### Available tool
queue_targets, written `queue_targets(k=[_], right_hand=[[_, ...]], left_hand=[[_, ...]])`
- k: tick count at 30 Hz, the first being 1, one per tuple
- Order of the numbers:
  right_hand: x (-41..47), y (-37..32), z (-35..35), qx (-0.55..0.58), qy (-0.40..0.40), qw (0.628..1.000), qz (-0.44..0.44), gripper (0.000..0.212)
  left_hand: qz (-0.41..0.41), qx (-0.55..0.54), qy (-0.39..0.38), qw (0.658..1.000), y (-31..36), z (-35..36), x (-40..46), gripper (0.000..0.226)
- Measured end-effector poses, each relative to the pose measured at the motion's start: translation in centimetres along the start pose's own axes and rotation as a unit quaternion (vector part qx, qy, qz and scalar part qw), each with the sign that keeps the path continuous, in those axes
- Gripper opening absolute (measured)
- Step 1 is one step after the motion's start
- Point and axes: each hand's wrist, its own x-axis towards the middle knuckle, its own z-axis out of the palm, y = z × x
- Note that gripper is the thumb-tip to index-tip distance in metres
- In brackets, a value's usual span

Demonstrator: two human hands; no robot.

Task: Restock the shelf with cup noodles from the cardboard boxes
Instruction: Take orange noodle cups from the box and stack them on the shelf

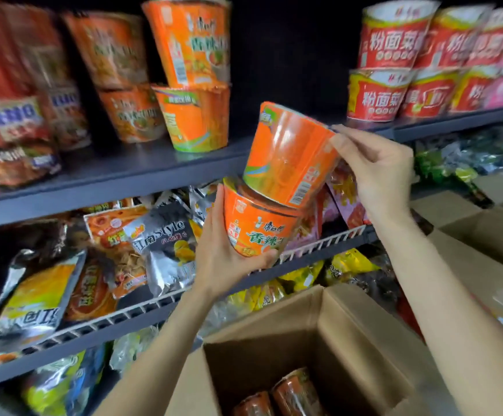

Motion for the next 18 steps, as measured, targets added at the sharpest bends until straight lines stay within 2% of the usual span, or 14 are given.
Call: queue_targets(k=[7, 9, 13, 16, 18], right_hand=[[5.4, -2.6, 1.5, 0.008, -0.032, 0.998, -0.062, 0.015], [6.8, -2.6, 1.8, 0.026, -0.052, 0.997, -0.054, 0.021], [8.4, -2.7, 2.3, 0.085, -0.099, 0.991, -0.032, 0.063], [10.3, -2.1, 2.5, 0.109, -0.098, 0.989, -0.007, 0.103], [12.1, -1.2, 2.5, 0.098, -0.083, 0.992, 0.001, 0.12]], left_hand=[[0.054, 0.033, 0.096, 0.993, 3.5, 0.5, 3.8, 0.124], [0.06, 0.038, 0.126, 0.99, 4.4, 1.1, 4.9, 0.123], [0.083, 0.054, 0.171, 0.98, 6.1, 2.6, 7.9, 0.123], [0.104, 0.091, 0.201, 0.97, 7.1, 3.8, 10.8, 0.118], [0.109, 0.105, 0.204, 0.967, 7.5, 4.7, 12.8, 0.116]])
